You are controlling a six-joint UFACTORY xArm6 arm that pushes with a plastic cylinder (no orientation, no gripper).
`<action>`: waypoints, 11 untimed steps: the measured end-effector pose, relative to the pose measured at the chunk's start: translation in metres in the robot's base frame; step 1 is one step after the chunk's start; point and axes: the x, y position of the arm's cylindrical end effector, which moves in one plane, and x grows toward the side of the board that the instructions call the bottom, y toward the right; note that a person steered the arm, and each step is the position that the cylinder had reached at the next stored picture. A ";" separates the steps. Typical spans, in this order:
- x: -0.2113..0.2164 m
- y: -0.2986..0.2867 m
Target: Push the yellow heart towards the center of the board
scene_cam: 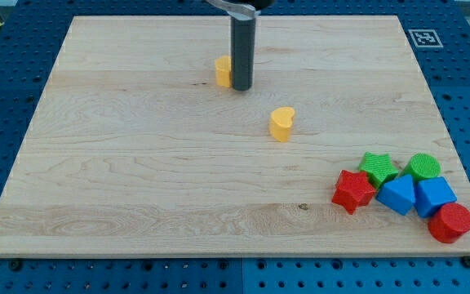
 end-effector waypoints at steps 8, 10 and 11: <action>0.119 0.055; 0.123 0.073; 0.106 0.074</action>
